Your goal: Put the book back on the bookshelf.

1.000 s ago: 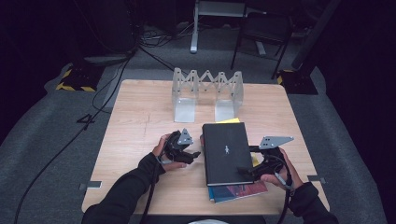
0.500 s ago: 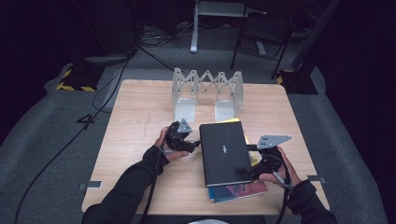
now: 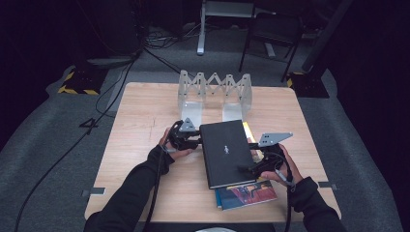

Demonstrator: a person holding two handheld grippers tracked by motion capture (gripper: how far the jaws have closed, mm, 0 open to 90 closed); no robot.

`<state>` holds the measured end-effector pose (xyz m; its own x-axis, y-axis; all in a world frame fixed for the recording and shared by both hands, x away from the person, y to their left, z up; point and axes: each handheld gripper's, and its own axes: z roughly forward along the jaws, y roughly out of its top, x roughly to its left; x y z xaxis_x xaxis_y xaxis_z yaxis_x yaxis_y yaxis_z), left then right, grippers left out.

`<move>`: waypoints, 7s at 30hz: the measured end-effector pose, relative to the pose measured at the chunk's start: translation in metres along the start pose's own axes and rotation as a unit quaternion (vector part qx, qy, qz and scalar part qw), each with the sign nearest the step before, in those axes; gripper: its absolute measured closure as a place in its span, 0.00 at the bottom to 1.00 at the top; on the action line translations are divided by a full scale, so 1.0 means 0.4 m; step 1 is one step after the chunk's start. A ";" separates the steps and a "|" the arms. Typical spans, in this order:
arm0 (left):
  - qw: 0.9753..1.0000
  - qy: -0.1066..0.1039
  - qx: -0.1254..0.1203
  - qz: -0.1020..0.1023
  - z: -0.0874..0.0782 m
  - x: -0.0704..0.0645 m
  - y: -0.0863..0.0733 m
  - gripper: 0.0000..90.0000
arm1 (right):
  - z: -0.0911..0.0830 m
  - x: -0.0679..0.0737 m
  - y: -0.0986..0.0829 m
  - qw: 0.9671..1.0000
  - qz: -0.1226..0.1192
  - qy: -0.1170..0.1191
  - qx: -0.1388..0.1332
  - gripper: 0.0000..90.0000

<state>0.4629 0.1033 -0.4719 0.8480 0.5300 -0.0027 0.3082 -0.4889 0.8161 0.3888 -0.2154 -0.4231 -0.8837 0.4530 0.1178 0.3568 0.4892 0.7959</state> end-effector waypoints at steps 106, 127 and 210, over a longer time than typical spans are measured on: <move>0.986 -0.113 -0.079 0.092 -0.117 -0.265 0.099 0.45 | -0.206 0.102 -0.075 0.964 -0.154 -0.122 -0.180 0.78; 0.979 -0.137 -0.085 0.122 -0.127 -0.279 0.104 0.55 | -0.127 0.081 -0.085 0.980 -0.103 -0.110 -0.131 0.34; 0.979 0.022 -0.198 0.038 -0.290 -0.165 0.244 0.58 | -0.175 -0.057 -0.203 0.976 0.009 -0.214 -0.037 0.34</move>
<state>0.3868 0.1009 -0.3249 0.8395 0.5368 0.0842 0.0468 -0.2258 0.9730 0.3587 -0.3176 -0.4487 -0.6638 0.7393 -0.1137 0.3344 0.4293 0.8390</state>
